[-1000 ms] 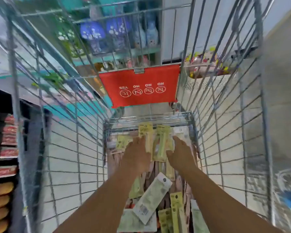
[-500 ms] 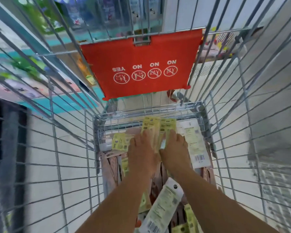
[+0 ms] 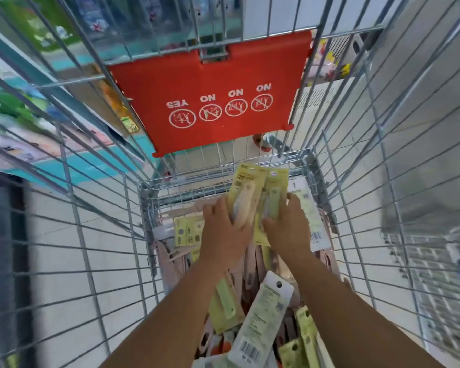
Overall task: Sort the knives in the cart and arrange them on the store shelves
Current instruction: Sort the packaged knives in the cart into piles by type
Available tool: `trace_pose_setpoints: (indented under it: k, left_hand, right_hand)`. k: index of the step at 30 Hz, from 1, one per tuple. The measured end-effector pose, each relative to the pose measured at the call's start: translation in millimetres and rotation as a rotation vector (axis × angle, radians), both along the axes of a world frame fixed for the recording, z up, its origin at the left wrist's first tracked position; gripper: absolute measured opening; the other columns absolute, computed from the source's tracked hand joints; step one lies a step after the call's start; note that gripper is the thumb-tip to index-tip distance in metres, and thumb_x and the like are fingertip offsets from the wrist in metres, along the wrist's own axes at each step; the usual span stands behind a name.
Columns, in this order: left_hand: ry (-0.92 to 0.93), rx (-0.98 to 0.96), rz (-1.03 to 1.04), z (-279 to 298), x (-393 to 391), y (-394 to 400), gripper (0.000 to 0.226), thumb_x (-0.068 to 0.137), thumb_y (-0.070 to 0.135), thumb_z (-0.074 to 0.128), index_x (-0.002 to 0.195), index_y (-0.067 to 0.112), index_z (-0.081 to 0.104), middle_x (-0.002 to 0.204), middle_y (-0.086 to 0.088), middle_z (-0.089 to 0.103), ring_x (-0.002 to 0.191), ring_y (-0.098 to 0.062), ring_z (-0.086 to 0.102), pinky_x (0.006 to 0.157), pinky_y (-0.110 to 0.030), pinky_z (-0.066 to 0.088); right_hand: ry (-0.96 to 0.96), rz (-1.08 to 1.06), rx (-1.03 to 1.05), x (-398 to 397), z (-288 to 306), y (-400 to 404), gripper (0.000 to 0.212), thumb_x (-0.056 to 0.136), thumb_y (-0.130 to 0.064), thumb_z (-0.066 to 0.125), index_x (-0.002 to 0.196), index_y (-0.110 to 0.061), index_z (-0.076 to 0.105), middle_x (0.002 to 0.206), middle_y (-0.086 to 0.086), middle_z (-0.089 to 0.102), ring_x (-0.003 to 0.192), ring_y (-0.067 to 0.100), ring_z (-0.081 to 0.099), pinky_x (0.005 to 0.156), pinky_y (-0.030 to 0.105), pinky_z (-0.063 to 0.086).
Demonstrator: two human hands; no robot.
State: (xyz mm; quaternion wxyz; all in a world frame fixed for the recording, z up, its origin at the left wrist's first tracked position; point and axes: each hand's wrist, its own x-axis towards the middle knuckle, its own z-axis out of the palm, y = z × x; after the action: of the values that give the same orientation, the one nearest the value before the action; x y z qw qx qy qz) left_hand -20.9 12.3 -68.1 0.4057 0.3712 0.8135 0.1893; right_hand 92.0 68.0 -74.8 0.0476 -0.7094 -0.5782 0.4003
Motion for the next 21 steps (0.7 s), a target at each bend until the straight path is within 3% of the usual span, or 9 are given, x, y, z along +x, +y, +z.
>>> trace_pose_setpoints:
  k: [2,4,7,9,11,13,17,21]
  left_hand:
    - [-0.091,0.050,0.018,8.5,5.6,8.4,0.048,0.083,0.029,0.064,0.124,0.027,0.039,0.107,0.006,0.047,0.083,-0.011,0.052,0.059,-0.013,0.040]
    - [-0.172,0.028,0.036,14.7,10.0,18.8,0.042,0.086,0.033,0.063,0.120,0.036,0.038,0.091,0.018,0.048,0.072,-0.002,0.054,0.052,-0.011,0.037]
    - [-0.269,-0.006,0.022,16.2,12.9,29.3,0.053,0.085,0.036,0.064,0.131,0.033,0.039,0.093,0.020,0.052,0.077,0.001,0.057,0.062,-0.022,0.051]
    - [-0.279,-0.024,0.006,14.4,13.7,34.1,0.057,0.084,0.031,0.064,0.134,0.032,0.037,0.102,0.012,0.056,0.083,-0.010,0.062,0.071,-0.035,0.057]
    - [-0.198,-0.046,-0.038,10.9,13.0,38.1,0.059,0.085,0.024,0.061,0.137,0.029,0.034,0.112,0.004,0.056,0.087,-0.017,0.061,0.071,-0.037,0.055]
    - [-0.054,-0.050,-0.098,6.0,8.4,42.3,0.063,0.085,0.020,0.058,0.141,0.026,0.029,0.119,-0.001,0.053,0.096,-0.023,0.059,0.077,-0.040,0.053]
    - [0.167,-0.040,-0.250,-3.1,-3.0,47.6,0.068,0.084,0.015,0.057,0.144,0.024,0.026,0.115,-0.007,0.049,0.099,-0.027,0.053,0.083,-0.046,0.050]
    - [0.273,0.000,-0.330,-10.6,-5.0,55.4,0.069,0.082,0.012,0.057,0.143,0.024,0.027,0.116,-0.010,0.051,0.101,-0.029,0.051,0.083,-0.045,0.049]
  right_hand:
    - [0.189,-0.143,-0.051,2.8,9.4,4.8,0.043,0.078,-0.012,0.069,0.111,-0.023,0.041,0.080,-0.008,0.058,0.065,0.007,0.056,0.050,0.020,0.036]
    - [0.325,-0.227,-0.110,3.9,16.8,8.2,0.036,0.081,-0.014,0.070,0.110,-0.021,0.048,0.080,-0.010,0.060,0.067,0.003,0.057,0.054,0.020,0.040]
    - [0.371,-0.190,-0.118,8.2,22.1,9.8,0.012,0.089,-0.011,0.057,0.098,-0.014,0.064,0.085,0.002,0.067,0.073,0.020,0.060,0.065,0.031,0.048]
    - [0.374,-0.159,-0.105,13.2,21.4,10.2,0.022,0.092,-0.006,0.048,0.099,-0.015,0.067,0.093,0.007,0.069,0.081,0.024,0.060,0.071,0.032,0.047]
    - [0.233,-0.104,-0.060,21.9,15.2,10.7,0.032,0.095,-0.008,0.045,0.123,-0.012,0.060,0.120,0.008,0.063,0.107,0.024,0.058,0.090,0.033,0.044]
    - [-0.056,-0.016,0.010,33.8,4.1,11.2,0.045,0.094,-0.013,0.048,0.139,-0.013,0.042,0.139,0.007,0.048,0.129,0.026,0.043,0.106,0.036,0.032]
    - [-0.305,0.150,-0.049,49.3,-16.4,5.5,0.072,0.088,-0.018,0.058,0.148,-0.015,0.018,0.150,0.010,0.027,0.138,0.031,0.025,0.112,0.040,0.022]
    - [-0.462,0.210,-0.063,47.1,-21.7,4.4,0.077,0.088,-0.021,0.058,0.148,-0.010,0.010,0.151,0.015,0.019,0.137,0.035,0.024,0.110,0.040,0.029]
